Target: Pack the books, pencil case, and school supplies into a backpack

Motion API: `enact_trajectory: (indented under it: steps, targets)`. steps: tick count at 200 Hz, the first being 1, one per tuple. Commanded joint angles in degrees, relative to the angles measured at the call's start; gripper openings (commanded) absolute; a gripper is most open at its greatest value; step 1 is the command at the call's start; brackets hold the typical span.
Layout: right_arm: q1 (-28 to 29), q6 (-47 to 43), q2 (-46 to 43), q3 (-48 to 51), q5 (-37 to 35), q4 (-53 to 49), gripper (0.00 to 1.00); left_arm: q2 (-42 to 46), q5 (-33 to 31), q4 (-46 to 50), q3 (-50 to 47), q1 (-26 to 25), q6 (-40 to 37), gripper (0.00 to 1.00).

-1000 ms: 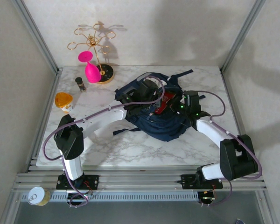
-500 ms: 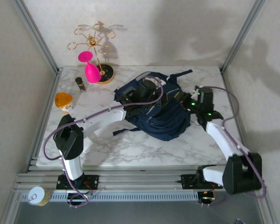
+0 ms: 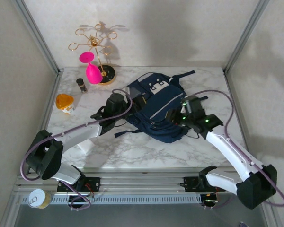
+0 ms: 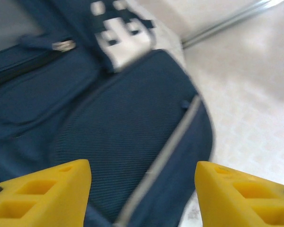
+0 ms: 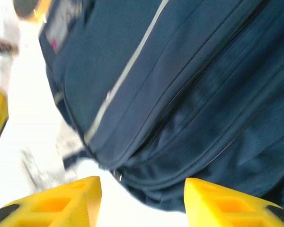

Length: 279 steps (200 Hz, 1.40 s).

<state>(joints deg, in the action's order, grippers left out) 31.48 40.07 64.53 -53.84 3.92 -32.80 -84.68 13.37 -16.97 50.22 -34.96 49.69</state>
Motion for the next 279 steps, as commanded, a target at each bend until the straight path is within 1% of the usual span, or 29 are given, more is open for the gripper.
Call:
enact_trajectory:
  steps: [1,8,19,31,42,55,65,85,101,125,143,153,168,177,195,213,231,250,257,279]
  targets:
    - [7.9,4.3,4.4,-2.6,-8.1,-4.0,0.53,-2.0,1.9,-8.5,-3.3,1.4,8.0,0.58]
    - [11.4,5.1,6.5,-3.5,-9.5,-3.5,0.55,-3.0,2.1,-10.7,-4.0,1.7,9.0,0.57]
    - [14.8,5.8,10.0,-5.5,-11.7,-3.3,0.56,-4.5,1.9,-12.7,-4.3,1.9,10.2,0.57]
    - [17.4,6.7,13.6,-7.7,-13.5,-3.3,0.59,-6.4,2.3,-14.6,-3.8,1.9,11.0,0.56]
    - [18.5,7.9,16.3,-8.6,-14.1,-2.8,0.6,-7.8,2.7,-14.8,-3.4,1.8,11.9,0.56]
    - [18.9,8.8,18.4,-8.6,-14.4,-1.2,0.6,-8.8,0.9,-15.7,-3.8,1.7,12.6,0.56]
    - [18.9,8.9,19.6,-8.7,-15.1,0.0,0.59,-9.8,-0.3,-16.2,-3.8,1.6,13.3,0.53]
    - [19.0,9.5,21.7,-10.5,-19.2,-0.9,0.57,-12.7,0.7,-18.0,-2.5,1.6,14.4,0.5]
    - [19.0,9.5,23.3,-11.5,-22.8,-1.6,0.55,-14.7,1.2,-21.1,-1.9,1.2,15.5,0.44]
    - [19.0,10.0,26.0,-12.9,-24.6,-1.0,0.56,-16.7,0.7,-21.7,-0.6,0.8,16.6,0.32]
    - [19.0,10.4,27.6,-13.2,-28.3,-1.1,0.56,-17.2,-0.7,-21.5,-0.3,0.3,16.8,0.21]
    - [19.0,10.5,28.7,-13.4,-30.3,-1.9,0.56,-17.4,-1.6,-21.0,0.0,0.2,16.7,0.17]
    - [19.0,10.1,29.5,-13.3,-31.7,-2.3,0.56,-18.0,-1.6,-20.4,0.8,0.3,16.4,0.08]
    - [19.0,10.1,29.5,-13.4,-33.1,-3.1,0.56,-18.4,-1.1,-20.1,1.6,0.3,16.4,0.0]
    - [18.9,9.5,28.3,-13.3,-35.3,-4.8,0.55,-18.5,-0.2,-19.4,3.1,0.2,16.2,0.0]
    - [18.4,9.0,26.3,-13.0,-37.2,-8.2,0.53,-17.7,-1.6,-16.7,3.8,0.2,15.6,0.0]
    - [17.2,7.9,23.6,-11.4,-37.1,-10.8,0.48,-16.8,-2.1,-15.3,4.2,0.1,15.1,0.0]
    - [16.4,5.9,20.9,-10.2,-35.1,-11.3,0.44,-16.5,-1.7,-14.6,4.6,-0.1,14.7,0.0]
    - [16.4,3.9,20.2,-9.9,-33.3,-9.6,0.43,-16.4,-1.7,-14.5,4.8,-0.2,14.6,0.0]
    - [16.5,-2.0,19.4,-8.8,-23.4,-2.9,0.41,-16.6,-1.7,-14.1,5.3,-0.6,14.4,0.0]
